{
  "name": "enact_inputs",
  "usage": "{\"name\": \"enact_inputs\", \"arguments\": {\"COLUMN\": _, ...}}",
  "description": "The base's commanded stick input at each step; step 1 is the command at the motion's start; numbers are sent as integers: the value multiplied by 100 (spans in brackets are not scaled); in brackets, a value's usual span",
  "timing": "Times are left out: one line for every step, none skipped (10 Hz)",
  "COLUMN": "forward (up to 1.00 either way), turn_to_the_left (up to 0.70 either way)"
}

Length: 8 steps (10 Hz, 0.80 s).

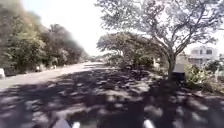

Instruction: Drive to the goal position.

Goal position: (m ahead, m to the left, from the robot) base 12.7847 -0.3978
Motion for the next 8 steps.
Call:
{"name": "enact_inputs", "arguments": {"forward": 50, "turn_to_the_left": 0}}
{"name": "enact_inputs", "arguments": {"forward": 50, "turn_to_the_left": 0}}
{"name": "enact_inputs", "arguments": {"forward": 50, "turn_to_the_left": 0}}
{"name": "enact_inputs", "arguments": {"forward": 50, "turn_to_the_left": 0}}
{"name": "enact_inputs", "arguments": {"forward": 50, "turn_to_the_left": 0}}
{"name": "enact_inputs", "arguments": {"forward": 50, "turn_to_the_left": 0}}
{"name": "enact_inputs", "arguments": {"forward": 50, "turn_to_the_left": 0}}
{"name": "enact_inputs", "arguments": {"forward": 50, "turn_to_the_left": 0}}
